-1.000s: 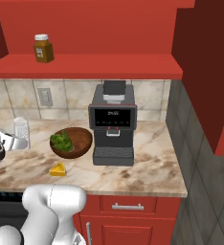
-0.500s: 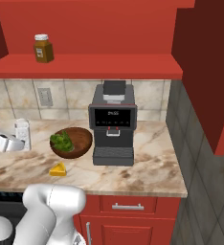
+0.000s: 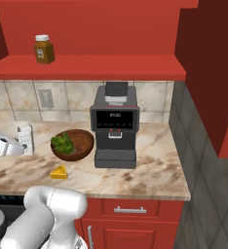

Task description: Pick the cheese from the fridge and the cheese grater from the cabinet and place them next to the salad bowl.

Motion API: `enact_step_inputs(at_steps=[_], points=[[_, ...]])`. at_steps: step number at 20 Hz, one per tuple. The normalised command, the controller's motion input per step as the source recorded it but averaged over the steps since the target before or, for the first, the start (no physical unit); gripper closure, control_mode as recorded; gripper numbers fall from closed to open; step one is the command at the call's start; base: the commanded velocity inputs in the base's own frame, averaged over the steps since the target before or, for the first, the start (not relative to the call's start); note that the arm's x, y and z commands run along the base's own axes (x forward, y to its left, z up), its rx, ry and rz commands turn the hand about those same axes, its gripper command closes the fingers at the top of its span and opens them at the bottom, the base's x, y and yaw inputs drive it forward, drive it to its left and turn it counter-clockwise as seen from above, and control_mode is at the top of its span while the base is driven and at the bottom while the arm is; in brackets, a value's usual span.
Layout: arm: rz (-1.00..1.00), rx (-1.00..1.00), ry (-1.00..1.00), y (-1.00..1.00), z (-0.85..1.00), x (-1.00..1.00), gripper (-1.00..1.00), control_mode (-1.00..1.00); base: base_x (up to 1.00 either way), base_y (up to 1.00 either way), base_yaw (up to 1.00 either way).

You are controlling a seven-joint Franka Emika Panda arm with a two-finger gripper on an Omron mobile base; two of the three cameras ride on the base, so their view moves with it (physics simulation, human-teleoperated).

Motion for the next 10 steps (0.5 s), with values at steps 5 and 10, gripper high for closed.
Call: enact_step_inputs(at_steps=[5, 10], points=[[-0.05, -0.07, 0.00, 0.00, -0.08, 0.23, 1.00, -1.00, 0.00, 0.00, 0.00], [-0.06, -0.05, 0.00, 0.00, -0.06, 0.15, 1.00, -1.00, 0.00, 0.00, 0.00]])
